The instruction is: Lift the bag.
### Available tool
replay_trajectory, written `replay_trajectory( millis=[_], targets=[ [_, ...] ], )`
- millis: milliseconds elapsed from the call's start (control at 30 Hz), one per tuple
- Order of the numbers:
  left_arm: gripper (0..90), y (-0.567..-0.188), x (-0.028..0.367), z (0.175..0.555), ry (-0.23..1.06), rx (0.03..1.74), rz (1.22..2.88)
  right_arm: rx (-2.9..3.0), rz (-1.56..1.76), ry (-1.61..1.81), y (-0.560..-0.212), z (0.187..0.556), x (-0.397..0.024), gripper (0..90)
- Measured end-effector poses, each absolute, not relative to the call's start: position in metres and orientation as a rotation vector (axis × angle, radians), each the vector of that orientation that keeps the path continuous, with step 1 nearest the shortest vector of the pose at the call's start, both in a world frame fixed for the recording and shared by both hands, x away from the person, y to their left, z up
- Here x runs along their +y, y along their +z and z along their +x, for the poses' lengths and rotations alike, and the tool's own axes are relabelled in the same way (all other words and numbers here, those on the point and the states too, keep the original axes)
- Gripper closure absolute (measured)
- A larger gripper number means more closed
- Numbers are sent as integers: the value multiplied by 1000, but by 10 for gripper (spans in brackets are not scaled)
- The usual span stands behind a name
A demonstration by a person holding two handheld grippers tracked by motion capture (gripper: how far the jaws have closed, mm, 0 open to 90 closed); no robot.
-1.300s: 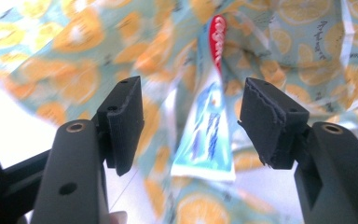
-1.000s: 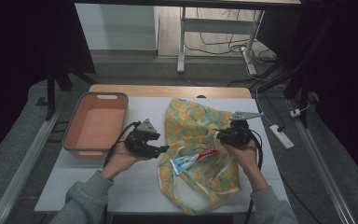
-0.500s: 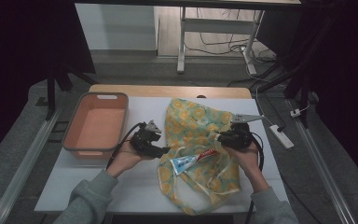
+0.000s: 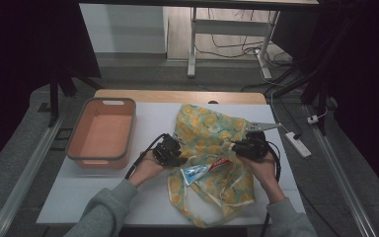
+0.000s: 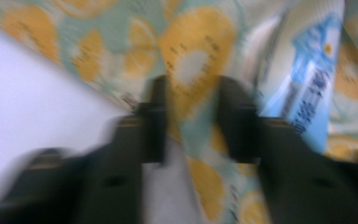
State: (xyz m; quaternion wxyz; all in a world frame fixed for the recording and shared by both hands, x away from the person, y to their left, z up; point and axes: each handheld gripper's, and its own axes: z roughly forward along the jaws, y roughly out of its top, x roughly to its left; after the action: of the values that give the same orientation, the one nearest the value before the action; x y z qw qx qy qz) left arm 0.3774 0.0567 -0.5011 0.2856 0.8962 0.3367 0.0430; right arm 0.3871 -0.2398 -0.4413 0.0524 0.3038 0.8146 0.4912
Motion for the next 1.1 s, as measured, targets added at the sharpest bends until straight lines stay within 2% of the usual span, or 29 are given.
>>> replay_trajectory(
  millis=[33,67,100,133,233,300,400,600,700,733,833,900,933,967,1100],
  targets=[
    [836,-501,58,377,97,892,2403,2481,933,1480,-442,388,-240,788],
    [886,-501,60,376,69,884,2399,2482,951,1459,-443,388,-240,672],
    [888,-500,61,375,46,879,2396,2473,985,1429,-442,387,-240,497],
    [889,-499,63,374,31,872,2392,2459,1007,1411,-440,385,-241,404],
    [891,-492,71,365,31,849,2369,2405,1001,1399,-422,365,-245,209],
    [892,-485,78,360,20,833,2342,2390,974,1380,-408,344,-249,156],
    [892,-478,87,353,5,815,2307,2397,993,1316,-403,310,-255,124],
    [892,-466,100,336,-23,770,2247,2397,1173,1025,-455,255,-271,105],
    [892,-461,106,327,-29,756,2225,2451,1245,1012,-487,250,-274,129],
    [892,-460,108,325,-39,752,2214,2474,1252,1015,-494,250,-272,183],
    [892,-456,113,319,-59,741,2189,2558,1189,1043,-507,255,-257,445],
    [892,-454,117,315,-76,728,2170,2593,1135,1043,-508,259,-248,736],
    [892,-452,120,313,-78,720,2163,2612,1110,1047,-506,261,-246,836],
    [892,-449,124,311,-81,712,2153,2615,1087,1049,-502,261,-244,883],
    [893,-434,145,302,-92,699,2067,2558,971,1160,-460,257,-250,895]
  ],
)
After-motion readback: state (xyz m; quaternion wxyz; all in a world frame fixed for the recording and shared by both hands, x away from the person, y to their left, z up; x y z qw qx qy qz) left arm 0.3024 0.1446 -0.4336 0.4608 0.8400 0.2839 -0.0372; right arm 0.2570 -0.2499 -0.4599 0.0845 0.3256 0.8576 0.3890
